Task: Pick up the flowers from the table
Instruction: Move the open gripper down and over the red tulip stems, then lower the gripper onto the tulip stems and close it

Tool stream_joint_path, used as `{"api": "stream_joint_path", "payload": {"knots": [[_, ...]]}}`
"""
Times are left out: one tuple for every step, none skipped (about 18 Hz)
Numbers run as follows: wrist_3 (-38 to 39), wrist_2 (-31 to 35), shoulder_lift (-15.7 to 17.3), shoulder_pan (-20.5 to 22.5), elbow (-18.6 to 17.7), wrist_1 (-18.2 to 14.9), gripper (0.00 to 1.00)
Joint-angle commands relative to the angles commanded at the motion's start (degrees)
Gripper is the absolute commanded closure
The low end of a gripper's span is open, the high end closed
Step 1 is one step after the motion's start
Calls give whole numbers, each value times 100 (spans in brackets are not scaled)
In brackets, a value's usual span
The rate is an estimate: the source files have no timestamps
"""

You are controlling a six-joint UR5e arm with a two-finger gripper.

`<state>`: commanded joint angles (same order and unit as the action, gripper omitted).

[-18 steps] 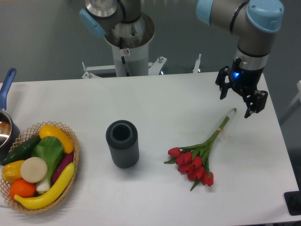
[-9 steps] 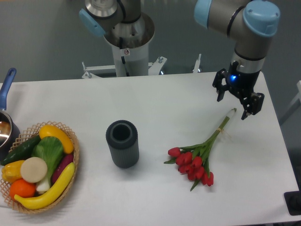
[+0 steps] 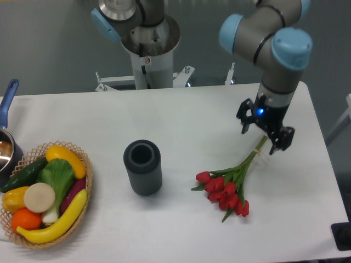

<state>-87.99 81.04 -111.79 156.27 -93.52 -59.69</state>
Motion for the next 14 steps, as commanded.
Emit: {"api": "stream_joint_path", "payload": {"knots": [[123, 0, -44, -18, -26, 131, 0], [385, 0, -97, -70, -44, 324, 0], [553, 17, -202, -79, -35, 413, 0], [555, 35, -264, -88, -53, 466, 0], [563, 44, -308, -97, -44, 467, 0], [555, 35, -360, -97, -44, 458, 0], [537, 26, -448, -79, -44, 467, 0], [563, 35, -518, -88, -53, 467, 0], [572, 35, -554, -97, -88, 467, 0], [572, 35, -572, -97, -149, 475, 0], [572, 35, -589, -106, -176, 502, 0], [563, 35, -607, -106, -193, 537, 0], [563, 35, -659, -106, -193, 554, 0], [563, 35, -668, -106, -193, 563, 0]]}}
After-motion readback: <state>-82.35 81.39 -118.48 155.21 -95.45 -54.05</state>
